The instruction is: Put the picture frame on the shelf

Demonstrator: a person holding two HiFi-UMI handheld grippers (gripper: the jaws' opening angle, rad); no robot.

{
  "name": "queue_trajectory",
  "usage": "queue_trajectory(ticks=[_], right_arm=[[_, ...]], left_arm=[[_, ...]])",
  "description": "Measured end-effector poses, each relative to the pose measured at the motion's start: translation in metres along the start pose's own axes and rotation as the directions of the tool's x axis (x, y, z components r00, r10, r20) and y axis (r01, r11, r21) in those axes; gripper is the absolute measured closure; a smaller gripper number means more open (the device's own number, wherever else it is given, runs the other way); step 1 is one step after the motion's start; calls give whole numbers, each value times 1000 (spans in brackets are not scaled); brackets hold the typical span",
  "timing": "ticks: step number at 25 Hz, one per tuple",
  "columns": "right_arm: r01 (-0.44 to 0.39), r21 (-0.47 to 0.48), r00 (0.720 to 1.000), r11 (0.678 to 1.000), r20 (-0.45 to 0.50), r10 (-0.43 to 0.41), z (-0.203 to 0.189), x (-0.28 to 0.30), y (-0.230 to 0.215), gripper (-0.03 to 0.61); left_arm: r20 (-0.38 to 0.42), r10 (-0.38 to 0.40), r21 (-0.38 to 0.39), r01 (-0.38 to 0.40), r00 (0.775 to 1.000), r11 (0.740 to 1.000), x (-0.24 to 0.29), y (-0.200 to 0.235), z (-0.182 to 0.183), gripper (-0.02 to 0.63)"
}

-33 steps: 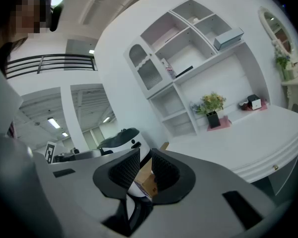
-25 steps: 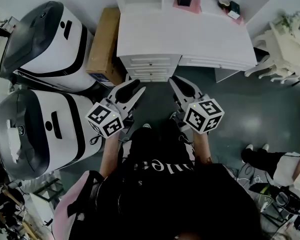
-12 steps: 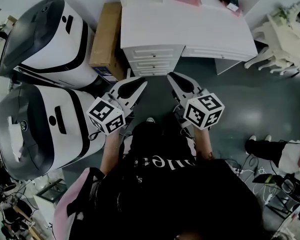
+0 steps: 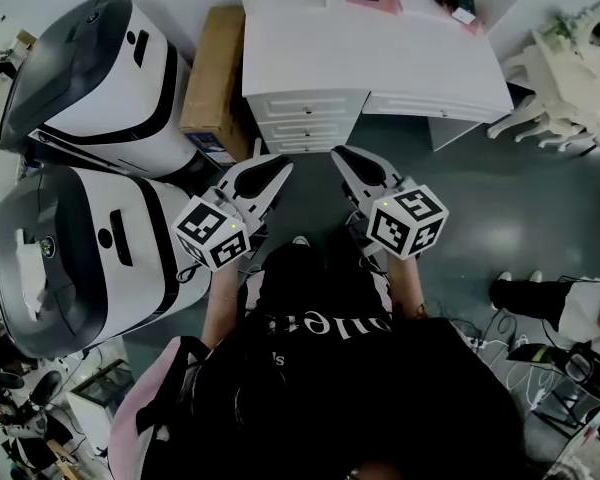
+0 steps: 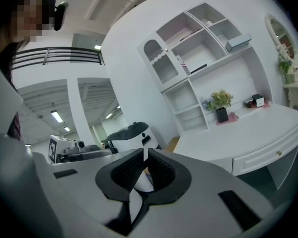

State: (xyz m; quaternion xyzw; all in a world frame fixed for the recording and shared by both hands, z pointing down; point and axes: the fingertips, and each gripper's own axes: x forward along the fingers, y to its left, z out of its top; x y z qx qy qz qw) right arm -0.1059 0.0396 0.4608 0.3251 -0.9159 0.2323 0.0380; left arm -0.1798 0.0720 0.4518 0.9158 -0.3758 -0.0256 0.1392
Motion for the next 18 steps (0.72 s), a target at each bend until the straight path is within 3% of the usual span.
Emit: queue_trajectory(ticks=[18], right_arm=[[36,10,999,999,20,-36,0,-18,-8,517]], left_arm=[[-27,-45,77,47,999,996,18,-21,-3,563]])
